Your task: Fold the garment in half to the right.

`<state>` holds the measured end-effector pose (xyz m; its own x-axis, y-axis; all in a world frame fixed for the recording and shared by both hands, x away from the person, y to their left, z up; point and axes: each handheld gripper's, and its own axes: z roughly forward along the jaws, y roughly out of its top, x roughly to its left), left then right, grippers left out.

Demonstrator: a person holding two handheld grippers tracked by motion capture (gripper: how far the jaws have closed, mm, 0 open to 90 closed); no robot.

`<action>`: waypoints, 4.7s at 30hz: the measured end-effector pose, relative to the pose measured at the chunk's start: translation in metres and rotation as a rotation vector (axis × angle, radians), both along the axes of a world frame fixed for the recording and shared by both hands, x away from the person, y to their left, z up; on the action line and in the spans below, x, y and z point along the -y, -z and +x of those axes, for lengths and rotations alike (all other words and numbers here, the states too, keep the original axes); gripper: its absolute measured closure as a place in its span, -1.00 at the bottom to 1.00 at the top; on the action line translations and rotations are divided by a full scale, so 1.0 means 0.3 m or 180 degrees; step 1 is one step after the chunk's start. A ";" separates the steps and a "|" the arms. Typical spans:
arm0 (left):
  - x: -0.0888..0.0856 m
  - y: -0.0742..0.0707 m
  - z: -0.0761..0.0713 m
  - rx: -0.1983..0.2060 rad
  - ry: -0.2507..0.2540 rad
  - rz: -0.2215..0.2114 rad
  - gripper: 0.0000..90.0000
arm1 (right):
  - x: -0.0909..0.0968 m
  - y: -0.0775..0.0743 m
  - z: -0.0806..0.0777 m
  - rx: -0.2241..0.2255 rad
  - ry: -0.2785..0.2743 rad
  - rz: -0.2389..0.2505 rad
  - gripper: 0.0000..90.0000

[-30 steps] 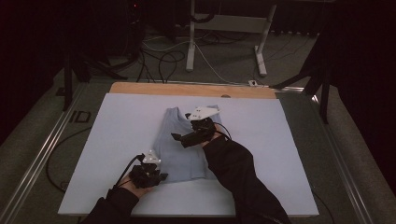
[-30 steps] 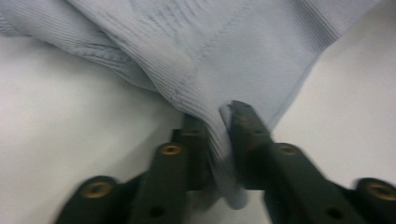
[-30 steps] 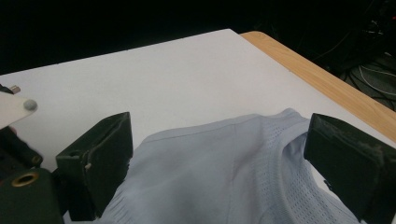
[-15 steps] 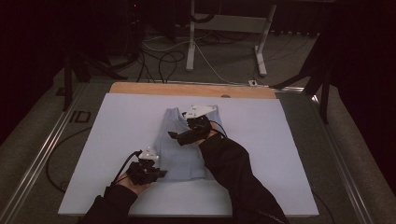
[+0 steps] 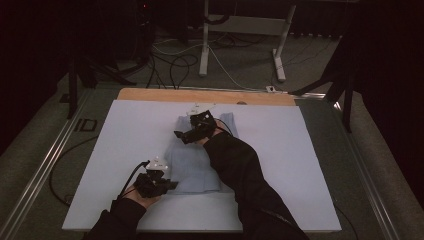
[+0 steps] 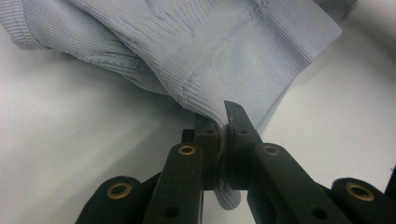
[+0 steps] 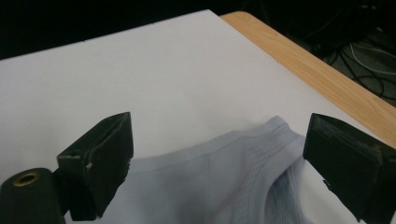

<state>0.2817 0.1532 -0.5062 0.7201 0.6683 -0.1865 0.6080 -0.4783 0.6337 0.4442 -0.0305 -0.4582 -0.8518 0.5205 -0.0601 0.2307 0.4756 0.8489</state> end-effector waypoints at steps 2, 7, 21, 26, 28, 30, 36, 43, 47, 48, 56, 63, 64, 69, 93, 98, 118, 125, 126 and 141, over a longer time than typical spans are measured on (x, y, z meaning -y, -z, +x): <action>0.000 0.000 -0.001 0.0003 -0.0008 0.0000 0.92 | -0.022 0.003 0.026 -0.0028 0.0020 -0.0046 -0.81; -0.005 -0.003 -0.002 0.0022 -0.0027 -0.0010 0.92 | -0.066 0.018 0.099 -0.0058 0.0105 -0.0095 -0.79; -0.015 -0.008 0.001 0.0000 -0.0050 -0.0094 0.92 | -0.121 0.101 0.235 -0.0312 0.0431 -0.0223 -0.23; -0.013 -0.012 -0.001 -0.0003 -0.0048 -0.0148 0.92 | -0.149 0.129 0.266 -0.0448 0.0599 -0.0393 -0.14; -0.013 -0.013 -0.001 -0.0004 -0.0047 -0.0152 0.92 | -0.154 0.143 0.273 -0.0456 0.0655 -0.0462 -0.11; -0.013 -0.014 -0.002 -0.0001 -0.0039 -0.0150 0.92 | -0.157 0.164 0.279 -0.0552 0.0717 -0.0487 -0.10; -0.010 -0.018 -0.001 -0.0002 -0.0033 -0.0163 0.92 | -0.170 0.183 0.275 -0.0513 0.0711 -0.0598 -0.07; -0.010 -0.023 -0.003 0.0008 -0.0042 -0.0180 0.92 | -0.178 0.209 0.269 -0.0522 0.0733 -0.0799 0.03; -0.009 -0.023 -0.004 0.0010 -0.0033 -0.0167 0.92 | -0.174 0.213 0.271 -0.0588 0.0739 -0.0835 0.13; -0.008 -0.023 -0.004 0.0014 -0.0029 -0.0163 0.92 | -0.173 0.213 0.271 -0.0584 0.0727 -0.0854 0.15; -0.005 -0.023 -0.010 0.0010 -0.0036 -0.0168 0.92 | -0.169 0.209 0.271 -0.0628 0.0705 -0.0861 0.48; -0.010 -0.019 -0.006 0.0002 -0.0048 -0.0170 0.92 | -0.169 0.206 0.267 -0.0523 0.0727 -0.0985 0.89; -0.011 -0.018 -0.005 -0.0002 -0.0041 -0.0159 0.92 | -0.170 0.205 0.265 -0.0515 0.0735 -0.0989 0.90; -0.013 -0.015 -0.002 -0.0024 -0.0062 -0.0194 0.92 | -0.167 0.193 0.261 -0.0507 0.0739 -0.0952 0.92; 0.029 -0.091 0.001 0.0095 0.0057 -0.0268 0.92 | -0.115 0.050 0.233 -0.0218 0.0773 -0.0841 0.93; 0.042 -0.123 0.002 0.0126 0.0120 -0.0237 0.92 | -0.079 0.007 0.223 -0.0162 0.0779 -0.0803 0.93; 0.249 -0.234 0.012 0.0267 0.0504 -0.0176 0.92 | 0.140 -0.105 0.182 -0.0066 0.0914 -0.0558 0.93; 0.334 -0.246 0.020 0.0266 0.0644 -0.0113 0.92 | 0.222 -0.115 0.175 -0.0055 0.0985 -0.0462 0.93; 0.347 -0.246 0.022 0.0267 0.0657 -0.0101 0.92 | 0.233 -0.114 0.175 -0.0055 0.0988 -0.0447 0.93; 0.532 -0.196 0.062 0.0173 0.0759 -0.0037 0.92 | 0.348 -0.057 0.195 -0.0119 0.1014 -0.0345 0.93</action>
<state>0.3002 -0.0064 -0.4473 0.8665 0.4762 -0.1498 0.4436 -0.5967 0.6687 0.5027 -0.1350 -0.4410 -0.6500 0.7531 -0.1015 0.4123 0.4617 0.7854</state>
